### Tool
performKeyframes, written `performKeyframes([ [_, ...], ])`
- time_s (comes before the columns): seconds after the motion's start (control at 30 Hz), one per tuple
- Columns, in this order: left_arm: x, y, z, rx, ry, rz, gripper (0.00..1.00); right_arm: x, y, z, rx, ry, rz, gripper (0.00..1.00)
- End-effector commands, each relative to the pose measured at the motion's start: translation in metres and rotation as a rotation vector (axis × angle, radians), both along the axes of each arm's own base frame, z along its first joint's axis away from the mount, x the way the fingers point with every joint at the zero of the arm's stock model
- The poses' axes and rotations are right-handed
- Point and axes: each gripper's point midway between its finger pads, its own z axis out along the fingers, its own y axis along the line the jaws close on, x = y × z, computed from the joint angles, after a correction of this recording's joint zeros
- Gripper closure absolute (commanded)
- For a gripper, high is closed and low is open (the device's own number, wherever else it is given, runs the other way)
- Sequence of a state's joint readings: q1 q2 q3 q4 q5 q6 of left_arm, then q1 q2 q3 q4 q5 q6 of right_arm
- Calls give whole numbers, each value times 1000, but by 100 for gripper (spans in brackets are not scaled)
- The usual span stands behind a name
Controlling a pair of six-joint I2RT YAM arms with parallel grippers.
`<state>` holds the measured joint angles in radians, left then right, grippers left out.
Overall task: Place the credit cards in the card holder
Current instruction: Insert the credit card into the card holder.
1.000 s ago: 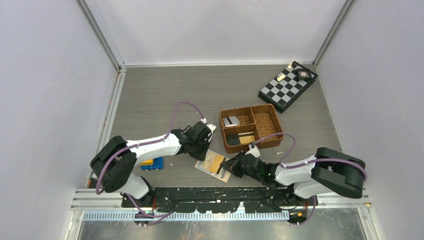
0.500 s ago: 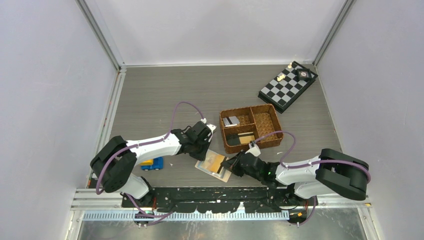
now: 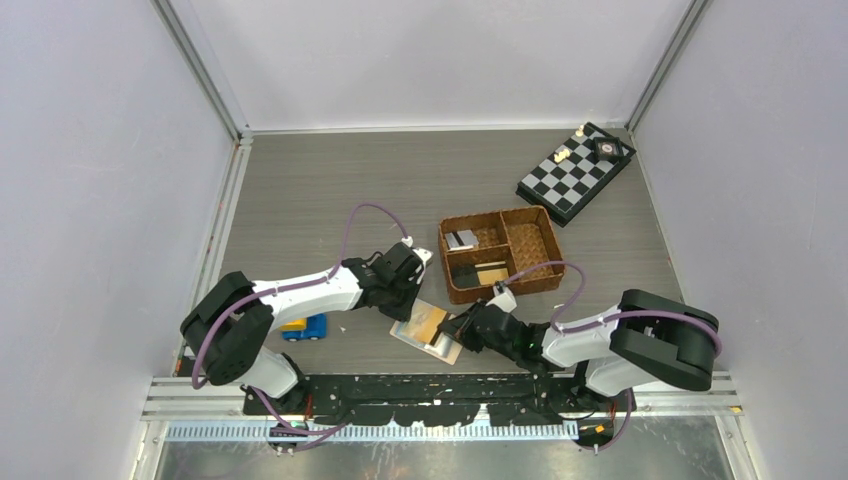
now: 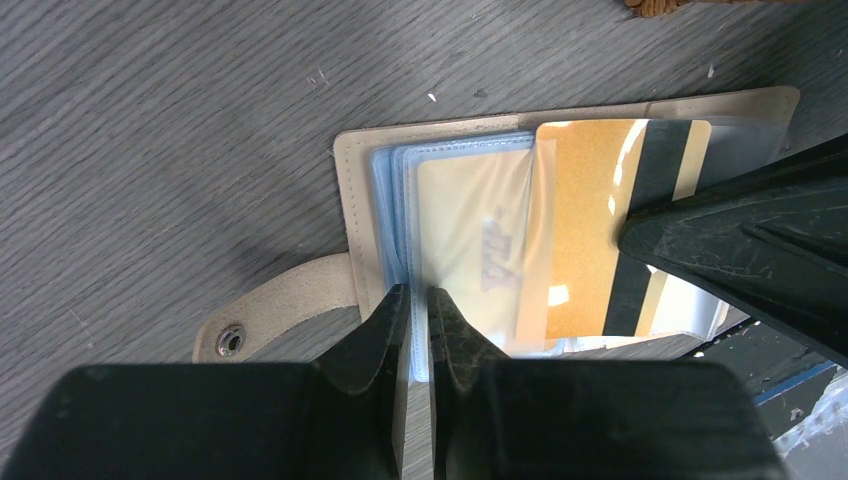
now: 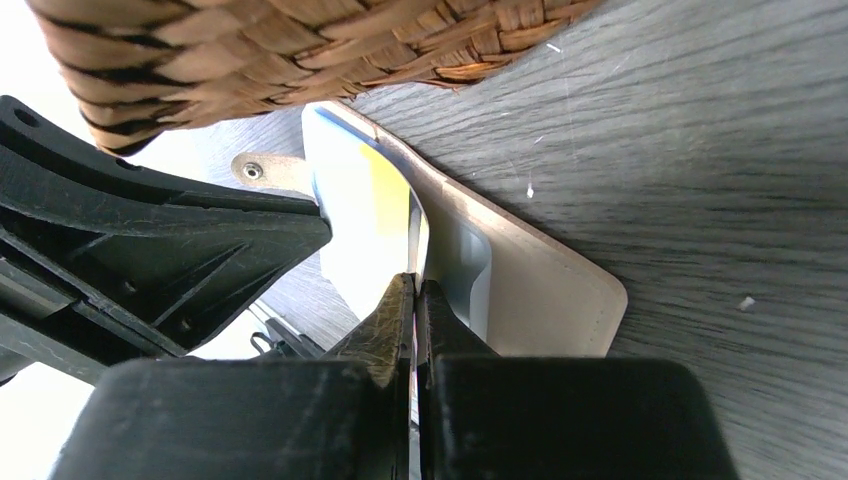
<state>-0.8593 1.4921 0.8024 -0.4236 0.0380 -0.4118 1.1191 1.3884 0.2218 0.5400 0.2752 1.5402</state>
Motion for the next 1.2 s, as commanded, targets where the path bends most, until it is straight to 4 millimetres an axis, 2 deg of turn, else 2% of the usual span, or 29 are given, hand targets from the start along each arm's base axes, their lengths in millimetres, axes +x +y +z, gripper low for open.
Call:
performKeyframes([
  [0.0, 2, 20, -22, 110, -4, 17, 89, -5, -12, -25, -100, 35, 9, 99],
  [0.2, 1, 19, -21, 103, -2, 11, 87, -13, -6, -29, -82, 93, 34, 99],
  [0.4, 1, 19, -19, 97, -10, 13, 87, -22, -22, -30, -99, 156, -5, 100],
  [0.53, 1, 20, -19, 96, -13, 15, 87, -23, -25, -20, -107, 155, -3, 99],
  [0.67, 1, 20, -18, 94, -16, 16, 88, -23, -28, -21, -114, 155, -11, 99],
  [0.93, 0, 20, -17, 83, -20, 8, 88, -15, -7, -21, -86, 107, 36, 99],
  [1.17, 0, 20, -15, 80, -25, 9, 87, -8, -8, -27, -112, 93, 19, 100],
])
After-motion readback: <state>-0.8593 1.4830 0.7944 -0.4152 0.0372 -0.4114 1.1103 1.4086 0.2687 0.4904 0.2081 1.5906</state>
